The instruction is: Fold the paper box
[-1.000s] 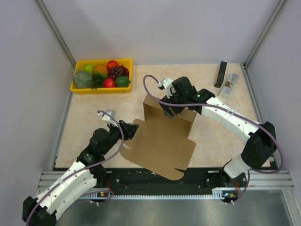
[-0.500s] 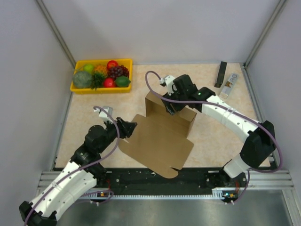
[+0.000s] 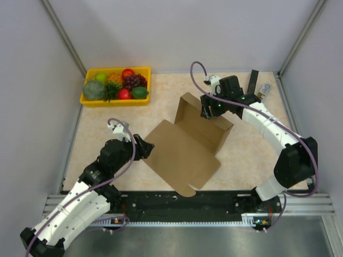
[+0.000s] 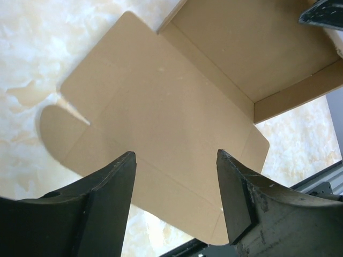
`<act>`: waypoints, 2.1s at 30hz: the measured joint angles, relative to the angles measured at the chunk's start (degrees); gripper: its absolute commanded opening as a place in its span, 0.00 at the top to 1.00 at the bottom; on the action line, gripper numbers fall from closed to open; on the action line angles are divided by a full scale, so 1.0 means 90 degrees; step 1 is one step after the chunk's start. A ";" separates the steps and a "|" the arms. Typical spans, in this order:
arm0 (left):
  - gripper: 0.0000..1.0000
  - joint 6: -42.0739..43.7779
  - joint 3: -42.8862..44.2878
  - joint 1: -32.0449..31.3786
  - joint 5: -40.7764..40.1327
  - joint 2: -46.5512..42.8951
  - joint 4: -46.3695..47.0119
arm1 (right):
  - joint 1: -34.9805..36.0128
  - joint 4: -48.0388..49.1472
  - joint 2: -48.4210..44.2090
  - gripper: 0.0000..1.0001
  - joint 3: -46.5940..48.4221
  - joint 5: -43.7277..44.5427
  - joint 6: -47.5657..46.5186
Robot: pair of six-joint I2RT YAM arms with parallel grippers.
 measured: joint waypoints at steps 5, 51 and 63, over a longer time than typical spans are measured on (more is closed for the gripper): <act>0.30 -0.0651 0.0039 0.0000 -0.0034 0.0012 -0.0517 | -0.0299 0.0226 0.0049 0.48 -0.0083 -0.0265 0.0170; 0.19 -0.3553 -0.1370 0.0010 0.1129 0.0542 -0.0435 | -0.1438 0.1246 0.0933 0.25 -0.0758 -0.0675 0.0814; 0.24 -0.2533 -0.0155 -0.0019 0.0321 -0.0080 -0.1379 | -0.1462 0.1025 0.0894 0.24 -0.1078 -0.0486 0.0818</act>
